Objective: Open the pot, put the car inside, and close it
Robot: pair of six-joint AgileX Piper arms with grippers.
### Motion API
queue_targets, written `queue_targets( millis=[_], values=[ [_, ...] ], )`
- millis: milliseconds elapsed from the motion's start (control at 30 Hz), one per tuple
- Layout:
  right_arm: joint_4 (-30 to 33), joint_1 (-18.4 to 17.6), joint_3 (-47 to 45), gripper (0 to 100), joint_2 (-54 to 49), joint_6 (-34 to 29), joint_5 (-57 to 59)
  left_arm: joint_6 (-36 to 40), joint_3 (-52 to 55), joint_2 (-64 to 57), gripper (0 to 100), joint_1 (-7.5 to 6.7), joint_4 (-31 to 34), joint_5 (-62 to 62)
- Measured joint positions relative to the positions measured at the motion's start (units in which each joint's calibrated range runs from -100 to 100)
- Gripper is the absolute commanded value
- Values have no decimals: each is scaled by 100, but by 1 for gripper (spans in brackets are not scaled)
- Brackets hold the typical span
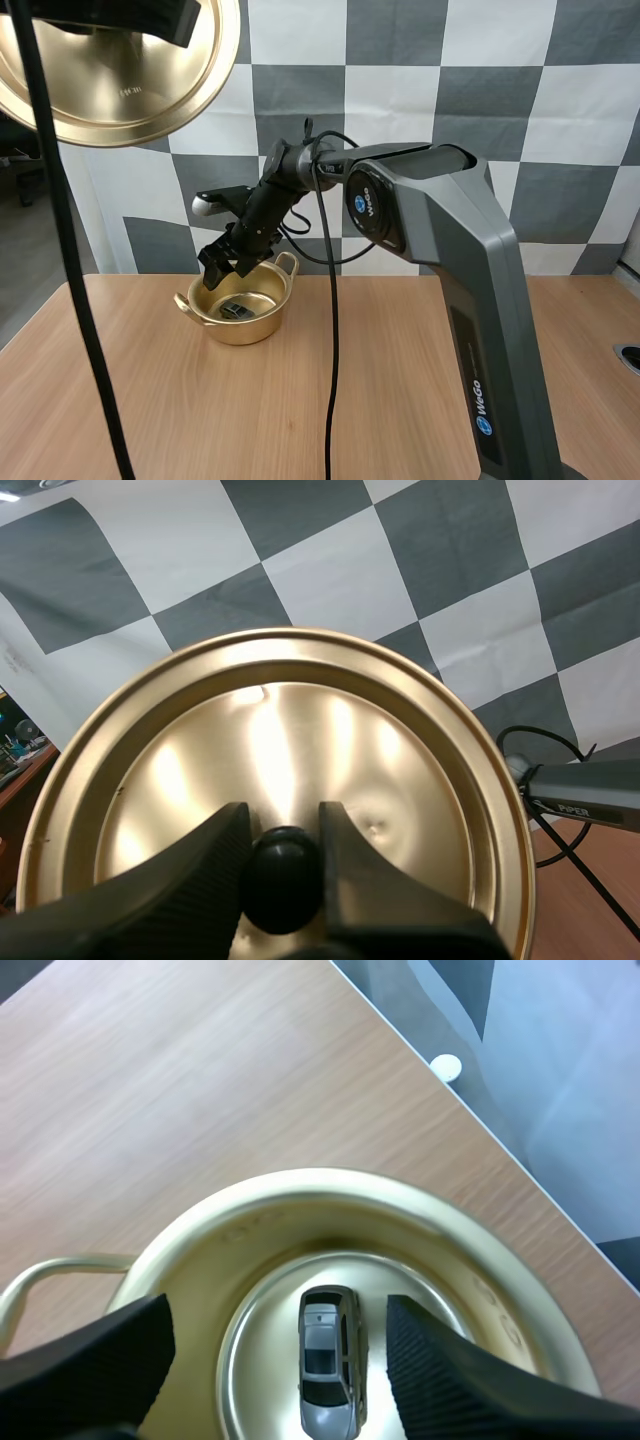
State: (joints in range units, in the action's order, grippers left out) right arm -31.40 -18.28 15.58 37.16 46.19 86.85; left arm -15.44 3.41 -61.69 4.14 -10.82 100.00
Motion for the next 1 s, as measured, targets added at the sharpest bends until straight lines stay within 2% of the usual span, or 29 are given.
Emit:
queue_targets(
  millis=[333, 600, 900, 967, 1000],
  values=[
    [407, 0, 0, 100, -66, 81, 159, 0, 0, 0, 0, 0, 0, 0],
    [394, 53, 0, 100, -853, 81, -384, 0, 0, 11, 0, 0, 134, 0],
    [406, 92, 0, 100, -1098, 34, -445, 0, 0, 25, 0, 0, 159, 0],
    [406, 197, 0, 100, -1586, -149, -564, -81, 99, 175, 0, 0, 237, -8],
    [427, 471, 0, 100, -2201, -395, -446, -101, 482, 347, 0, 0, 237, -5]
  ],
)
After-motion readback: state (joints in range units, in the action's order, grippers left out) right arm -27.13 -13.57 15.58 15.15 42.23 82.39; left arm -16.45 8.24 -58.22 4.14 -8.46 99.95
